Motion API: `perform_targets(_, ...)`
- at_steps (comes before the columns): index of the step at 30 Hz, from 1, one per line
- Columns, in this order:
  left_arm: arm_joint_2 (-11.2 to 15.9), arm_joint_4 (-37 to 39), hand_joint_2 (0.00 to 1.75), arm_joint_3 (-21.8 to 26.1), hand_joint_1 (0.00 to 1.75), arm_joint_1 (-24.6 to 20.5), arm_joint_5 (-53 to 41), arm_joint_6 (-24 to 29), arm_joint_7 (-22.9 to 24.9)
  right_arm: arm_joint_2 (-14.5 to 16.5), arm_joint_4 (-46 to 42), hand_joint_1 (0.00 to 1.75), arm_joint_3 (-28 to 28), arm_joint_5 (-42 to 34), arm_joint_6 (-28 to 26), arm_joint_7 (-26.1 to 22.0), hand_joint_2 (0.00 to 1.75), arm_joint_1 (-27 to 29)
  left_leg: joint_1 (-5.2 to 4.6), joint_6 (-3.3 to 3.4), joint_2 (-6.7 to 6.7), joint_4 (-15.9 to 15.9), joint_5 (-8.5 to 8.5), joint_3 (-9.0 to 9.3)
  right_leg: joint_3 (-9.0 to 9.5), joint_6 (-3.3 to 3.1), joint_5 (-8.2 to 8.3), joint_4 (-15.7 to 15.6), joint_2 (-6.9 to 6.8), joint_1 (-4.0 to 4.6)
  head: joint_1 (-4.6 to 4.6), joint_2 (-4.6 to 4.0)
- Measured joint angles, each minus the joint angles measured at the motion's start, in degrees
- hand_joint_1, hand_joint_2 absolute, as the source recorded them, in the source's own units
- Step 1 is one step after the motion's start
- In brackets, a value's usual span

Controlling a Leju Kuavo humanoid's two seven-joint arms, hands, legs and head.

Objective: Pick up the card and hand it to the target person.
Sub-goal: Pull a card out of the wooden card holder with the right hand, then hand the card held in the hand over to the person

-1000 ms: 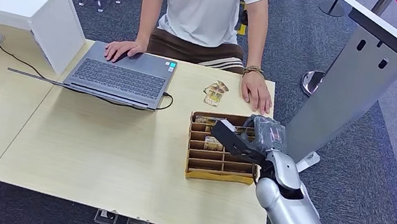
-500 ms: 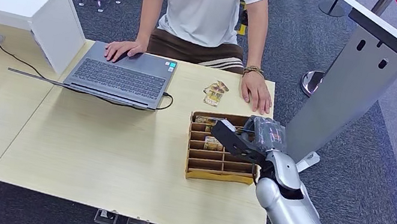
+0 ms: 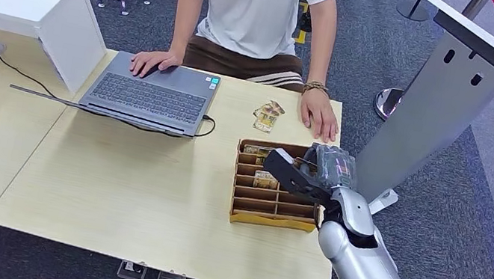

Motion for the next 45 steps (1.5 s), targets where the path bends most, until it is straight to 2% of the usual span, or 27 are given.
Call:
perform_targets(8,0.09,0.00,1.75,0.00,0.00,0.02,0.16,0.17,0.07,-0.07,-1.76,1.47,0.08,0.06,0.48,0.83,1.75,0.17,0.00,0.00,0.00,0.00,0.00,0.00,-0.01,0.00,0.00,0.00,0.00,0.00,0.00,-0.01)
perform_targets(16,0.44,0.00,1.75,0.00,0.00,0.07,0.30,0.57,0.26,-1.08,-13.79,1.47,0.08,1.00,3.70,4.53,1.75,1.81,0.00,0.00,0.01,0.00,0.00,0.01,-0.02,0.00,0.00,0.01,0.01,0.00,-0.04,-0.02)
perform_targets(19,0.55,0.00,1.75,0.00,0.00,0.11,0.31,0.53,0.28,-1.98,-20.80,1.47,0.08,-4.79,8.55,3.29,1.75,2.39,0.00,0.00,0.01,0.00,0.00,0.02,-0.02,0.00,0.00,0.01,0.02,0.00,-0.01,-0.01)
perform_targets(24,0.86,0.01,1.75,0.00,0.00,0.17,0.31,0.04,0.35,-3.95,-31.21,1.47,0.47,-20.58,18.51,-1.80,1.75,2.60,0.00,0.00,0.01,0.00,0.00,0.03,-0.01,0.00,0.00,0.01,0.02,0.00,-0.01,-0.01)
perform_targets(28,0.89,0.02,1.75,0.00,0.00,0.17,0.33,-0.05,0.33,-5.27,-36.95,1.47,1.19,-30.16,20.90,-7.21,1.75,2.21,0.00,0.00,0.01,0.00,0.00,0.03,-0.01,0.00,0.00,0.01,0.02,0.00,-0.01,-0.01)
perform_targets(32,0.86,0.02,1.75,0.00,0.00,0.17,0.40,-0.02,0.15,-5.78,-40.24,1.47,1.68,-33.92,18.94,-10.94,1.75,1.69,0.00,0.00,0.01,0.00,0.00,0.03,0.00,0.00,0.00,0.01,0.02,0.00,0.01,0.00)
perform_targets(36,0.82,0.02,1.75,0.00,0.00,0.17,0.46,0.09,-0.24,-5.88,-41.81,1.47,2.19,-31.81,13.58,-12.68,1.75,1.50,0.00,0.00,0.01,0.00,0.00,0.03,0.01,0.00,0.00,0.01,0.01,0.00,-0.02,-0.01)
perform_targets(40,0.79,0.02,1.75,0.00,0.00,0.17,0.48,0.22,-0.56,-5.91,-42.66,1.47,2.37,-21.87,4.94,-11.80,1.75,1.50,0.00,0.00,0.01,0.00,0.00,0.03,0.01,0.00,0.00,0.01,0.01,0.00,0.00,0.00)
perform_targets(45,0.78,0.02,1.75,0.00,0.00,0.16,0.48,0.24,-0.61,-5.92,-42.84,1.47,2.41,-4.57,-4.98,-9.17,1.75,1.56,0.00,-0.01,0.01,0.00,0.00,0.02,0.00,0.00,0.00,0.01,0.01,0.00,0.01,-0.01)
